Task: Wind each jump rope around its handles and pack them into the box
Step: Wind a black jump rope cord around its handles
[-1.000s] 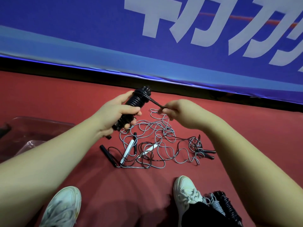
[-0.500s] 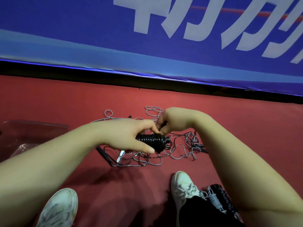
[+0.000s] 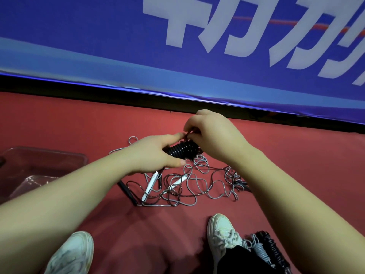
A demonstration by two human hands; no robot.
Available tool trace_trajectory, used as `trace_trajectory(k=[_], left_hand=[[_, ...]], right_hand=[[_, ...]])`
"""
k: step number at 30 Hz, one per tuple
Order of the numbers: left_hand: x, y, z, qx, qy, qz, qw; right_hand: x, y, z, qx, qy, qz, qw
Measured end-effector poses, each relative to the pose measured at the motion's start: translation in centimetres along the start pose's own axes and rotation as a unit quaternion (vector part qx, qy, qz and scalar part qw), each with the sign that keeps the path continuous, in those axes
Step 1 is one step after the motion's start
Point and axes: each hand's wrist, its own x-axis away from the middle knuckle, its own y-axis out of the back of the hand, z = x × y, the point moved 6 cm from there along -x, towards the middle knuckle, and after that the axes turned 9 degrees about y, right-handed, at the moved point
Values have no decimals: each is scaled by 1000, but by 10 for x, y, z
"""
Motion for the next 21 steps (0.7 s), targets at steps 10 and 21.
trace_trajectory(k=[10,21], left_hand=[[6,23,-7,58,-61,-205,975],[4,27,-7,164,-109,-311,930]], right_hand=[[9,15,-9,-357,-43,-239,902],[-3,-21,-2,-829,-208,-225,468]])
